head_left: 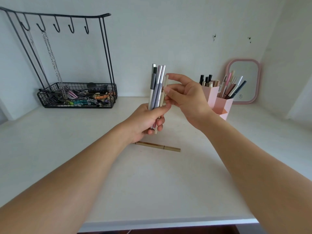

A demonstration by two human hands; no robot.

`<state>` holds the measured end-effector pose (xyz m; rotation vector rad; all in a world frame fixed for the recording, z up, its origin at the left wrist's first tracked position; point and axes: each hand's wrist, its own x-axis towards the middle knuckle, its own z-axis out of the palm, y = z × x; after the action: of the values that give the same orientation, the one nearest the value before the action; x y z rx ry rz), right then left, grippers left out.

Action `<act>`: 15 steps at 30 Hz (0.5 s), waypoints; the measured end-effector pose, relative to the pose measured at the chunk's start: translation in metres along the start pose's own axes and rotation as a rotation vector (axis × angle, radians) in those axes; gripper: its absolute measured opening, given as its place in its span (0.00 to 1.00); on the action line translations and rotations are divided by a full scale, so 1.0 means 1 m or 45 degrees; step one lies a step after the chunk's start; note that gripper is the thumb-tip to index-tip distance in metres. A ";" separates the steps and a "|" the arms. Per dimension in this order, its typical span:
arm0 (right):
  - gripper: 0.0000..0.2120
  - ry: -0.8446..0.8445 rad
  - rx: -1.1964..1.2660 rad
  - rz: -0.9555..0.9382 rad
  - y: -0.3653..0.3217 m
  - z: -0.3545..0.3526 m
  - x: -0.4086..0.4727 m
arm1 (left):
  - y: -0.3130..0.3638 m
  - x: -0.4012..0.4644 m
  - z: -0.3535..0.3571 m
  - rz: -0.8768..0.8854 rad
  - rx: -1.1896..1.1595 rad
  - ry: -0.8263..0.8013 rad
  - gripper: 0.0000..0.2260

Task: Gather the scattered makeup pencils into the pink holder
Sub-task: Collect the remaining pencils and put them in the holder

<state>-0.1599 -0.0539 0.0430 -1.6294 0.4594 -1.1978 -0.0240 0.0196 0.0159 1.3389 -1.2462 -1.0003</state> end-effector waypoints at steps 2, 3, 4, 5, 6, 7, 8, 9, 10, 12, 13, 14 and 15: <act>0.17 -0.046 -0.021 0.022 0.001 0.001 -0.001 | 0.001 0.002 -0.003 0.026 -0.063 0.019 0.14; 0.17 -0.076 -0.062 0.039 0.002 0.001 -0.001 | 0.001 0.003 -0.004 0.036 -0.076 0.033 0.13; 0.16 -0.105 -0.106 0.062 0.002 0.002 -0.002 | 0.001 0.004 -0.006 0.044 -0.078 0.053 0.13; 0.16 -0.130 -0.143 0.086 0.002 0.003 -0.002 | 0.000 0.005 -0.007 0.053 -0.071 0.079 0.13; 0.16 -0.150 -0.169 0.103 0.002 0.003 -0.003 | -0.001 0.006 -0.008 0.064 -0.058 0.099 0.13; 0.16 -0.165 -0.196 0.105 0.001 0.004 -0.003 | -0.003 0.006 -0.008 0.077 -0.036 0.107 0.14; 0.15 -0.183 -0.224 0.087 0.000 0.004 -0.004 | -0.004 0.007 -0.008 0.090 -0.006 0.102 0.14; 0.14 -0.207 -0.253 0.055 -0.001 0.004 -0.004 | -0.005 0.007 -0.007 0.099 0.026 0.090 0.14; 0.12 -0.235 -0.272 0.019 -0.002 0.005 -0.005 | -0.006 0.007 -0.006 0.105 0.056 0.076 0.14; 0.12 -0.269 -0.291 -0.009 -0.002 0.009 -0.009 | -0.008 0.007 -0.003 0.110 0.126 0.026 0.13; 0.13 -0.281 -0.303 -0.001 -0.001 0.011 -0.010 | -0.009 0.006 -0.002 0.113 0.177 -0.004 0.12; 0.15 -0.298 -0.324 0.009 0.001 0.013 -0.011 | -0.009 0.006 -0.001 0.112 0.228 -0.028 0.11; 0.16 -0.314 -0.356 0.017 0.002 0.015 -0.011 | -0.009 0.005 0.000 0.110 0.273 -0.037 0.11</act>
<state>-0.1514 -0.0388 0.0360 -1.9816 0.4949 -0.9361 -0.0219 0.0142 0.0070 1.4243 -1.4533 -0.8471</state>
